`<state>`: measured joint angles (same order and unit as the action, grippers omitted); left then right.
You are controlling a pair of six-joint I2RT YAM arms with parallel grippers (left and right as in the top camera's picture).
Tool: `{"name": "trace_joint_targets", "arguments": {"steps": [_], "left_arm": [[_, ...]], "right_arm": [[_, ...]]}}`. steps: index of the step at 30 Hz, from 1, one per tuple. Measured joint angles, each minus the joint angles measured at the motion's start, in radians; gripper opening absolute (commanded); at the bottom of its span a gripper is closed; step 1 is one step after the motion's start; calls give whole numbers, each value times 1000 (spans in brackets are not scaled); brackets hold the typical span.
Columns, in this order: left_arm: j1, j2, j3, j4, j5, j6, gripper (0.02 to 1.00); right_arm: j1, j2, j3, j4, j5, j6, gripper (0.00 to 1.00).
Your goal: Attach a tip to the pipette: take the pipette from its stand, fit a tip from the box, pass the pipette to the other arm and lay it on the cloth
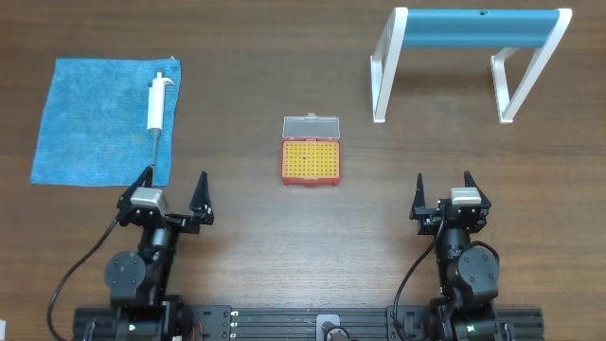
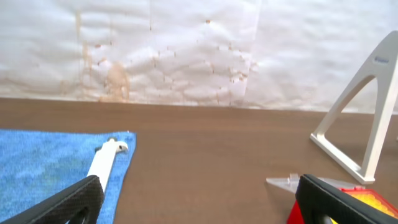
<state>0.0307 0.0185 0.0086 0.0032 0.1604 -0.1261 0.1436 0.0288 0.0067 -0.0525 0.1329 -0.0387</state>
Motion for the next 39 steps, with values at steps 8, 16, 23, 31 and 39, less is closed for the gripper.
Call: {"name": "trace_joint_targets", "arguments": {"steps": [8,16,23,31,39], "left_arm": [[-36,-4,-1,-67,-34,13,998],[-50,-4,-1,-68,-38,19,998],[-50,-4,-1,-68,-38,20,998],[-50,-4,-1,-68,-41,20,996],[-50,-4,-1,-68,-41,20,998]], "right_arm": [[0,0,0,0,0,0,814],[0,0,0,0,0,0,814],[0,0,0,0,0,0,814],[0,0,0,0,0,0,814],[-74,-16,0,35,-50,22,814]]}}
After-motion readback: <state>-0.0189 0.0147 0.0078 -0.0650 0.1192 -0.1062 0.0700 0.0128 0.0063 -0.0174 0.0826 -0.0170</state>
